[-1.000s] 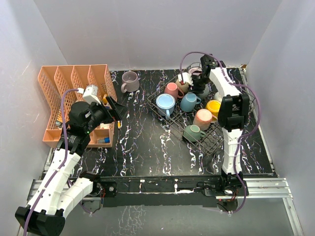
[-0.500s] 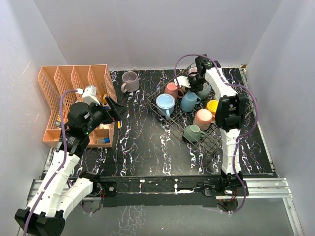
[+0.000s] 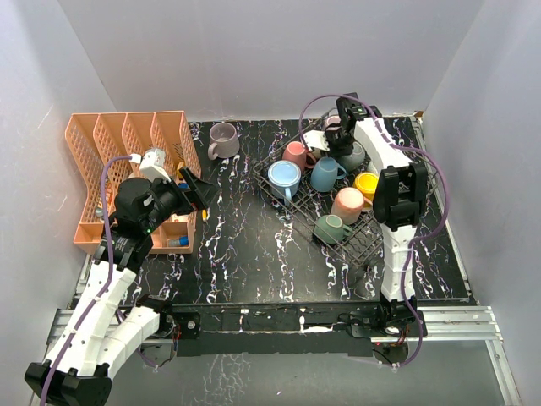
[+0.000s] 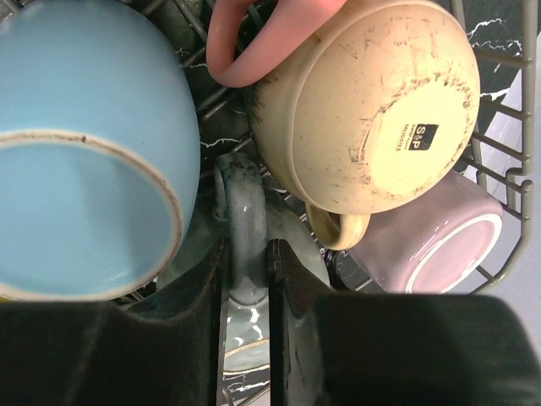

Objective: Load the cups into the dish rack
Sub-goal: Adjust the cup in the dish rack.

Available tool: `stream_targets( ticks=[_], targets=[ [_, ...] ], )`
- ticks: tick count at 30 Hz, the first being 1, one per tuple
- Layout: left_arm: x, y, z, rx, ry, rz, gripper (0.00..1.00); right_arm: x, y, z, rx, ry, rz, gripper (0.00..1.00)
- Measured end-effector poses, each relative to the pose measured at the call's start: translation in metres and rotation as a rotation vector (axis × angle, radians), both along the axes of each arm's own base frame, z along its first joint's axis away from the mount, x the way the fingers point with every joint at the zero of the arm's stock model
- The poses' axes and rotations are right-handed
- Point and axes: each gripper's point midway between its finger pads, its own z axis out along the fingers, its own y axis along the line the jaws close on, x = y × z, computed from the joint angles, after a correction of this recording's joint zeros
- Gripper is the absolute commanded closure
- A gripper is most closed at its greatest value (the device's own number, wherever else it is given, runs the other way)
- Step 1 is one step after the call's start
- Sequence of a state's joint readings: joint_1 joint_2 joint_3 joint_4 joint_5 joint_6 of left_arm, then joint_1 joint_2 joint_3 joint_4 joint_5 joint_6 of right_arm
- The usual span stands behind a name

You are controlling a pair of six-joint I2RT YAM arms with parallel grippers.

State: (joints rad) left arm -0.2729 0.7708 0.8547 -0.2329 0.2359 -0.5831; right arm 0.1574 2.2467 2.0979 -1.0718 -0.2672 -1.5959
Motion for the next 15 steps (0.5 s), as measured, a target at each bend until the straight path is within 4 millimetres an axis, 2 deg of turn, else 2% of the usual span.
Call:
stream_targets(
  ticks=[8, 15],
  targets=[
    [-0.002, 0.000, 0.000, 0.000, 0.001, 0.000, 0.03, 0.001, -0.007, 0.008, -0.009, -0.025, -0.039, 0.92],
    [-0.003, 0.001, 0.002, -0.003, -0.007, 0.000, 0.03, 0.006, -0.024, 0.024, -0.039, -0.099, -0.067, 0.92]
  ],
)
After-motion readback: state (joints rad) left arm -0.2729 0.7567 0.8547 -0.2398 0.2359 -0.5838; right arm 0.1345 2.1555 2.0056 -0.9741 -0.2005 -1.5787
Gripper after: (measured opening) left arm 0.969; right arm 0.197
